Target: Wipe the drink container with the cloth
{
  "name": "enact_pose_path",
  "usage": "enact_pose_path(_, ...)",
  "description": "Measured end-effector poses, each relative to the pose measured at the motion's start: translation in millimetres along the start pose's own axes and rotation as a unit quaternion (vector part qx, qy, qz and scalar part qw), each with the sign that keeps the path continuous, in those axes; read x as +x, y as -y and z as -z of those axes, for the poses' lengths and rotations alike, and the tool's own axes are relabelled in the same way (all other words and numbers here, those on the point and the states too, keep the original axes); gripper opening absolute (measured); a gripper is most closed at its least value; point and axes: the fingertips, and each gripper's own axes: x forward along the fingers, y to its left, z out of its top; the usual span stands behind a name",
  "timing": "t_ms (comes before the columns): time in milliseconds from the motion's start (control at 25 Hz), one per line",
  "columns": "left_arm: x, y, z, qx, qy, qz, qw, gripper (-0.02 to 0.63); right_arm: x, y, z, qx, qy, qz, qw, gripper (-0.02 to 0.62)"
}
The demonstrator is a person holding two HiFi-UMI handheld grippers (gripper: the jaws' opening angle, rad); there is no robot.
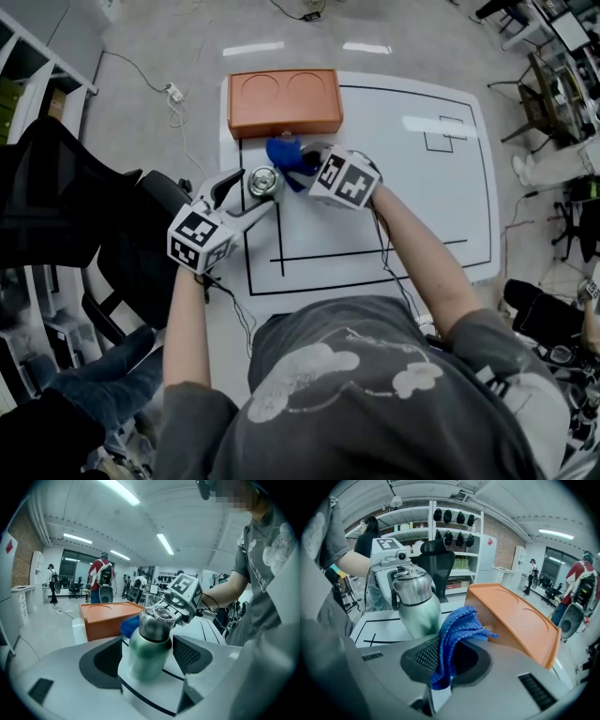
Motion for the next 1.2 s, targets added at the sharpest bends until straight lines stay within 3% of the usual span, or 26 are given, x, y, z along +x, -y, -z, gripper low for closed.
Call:
enact_pose_path(200,-23.5,-2.7,5.0,-0.037,0.051,-0.043,0.9971,0.328,-19.2,1.2,2.7,0.036,0.013,0.065,0.997,0.043)
enact_pose_path(400,-52.6,-0.4,7.3,-0.091,0.107,-0.090,0.9859,0.328,-31.5,-4.6,7.7,0.057,0.025,0.109,0.992,0.043)
enact_pose_path(640,-64.3,45.9,16.3,-0.116,0.120,-0.122,0.9783,0.318,-48.6,-28.7,19.1,0.050,0.045,0.102,0.992,0.043)
enact_pose_path(800,-65.2,76.0,9.6,-0.128,0.132,-0.179,0.9665,0.213,-79.5,-35.7,24.1,0.051,0.074,0.103,0.991,0.043)
enact_pose_path(960,-63.4,101.3,2.5,-0.127,0.144,-0.245,0.9504,0.061,-105.9,-43.8,28.2,0.041,0.102,0.092,0.990,0.043)
enact_pose_path(1200,-54.5,140.4,-9.7,-0.119,0.154,-0.308,0.9314,0.009,-133.3,-61.5,42.0,0.018,0.126,0.065,0.990,0.043)
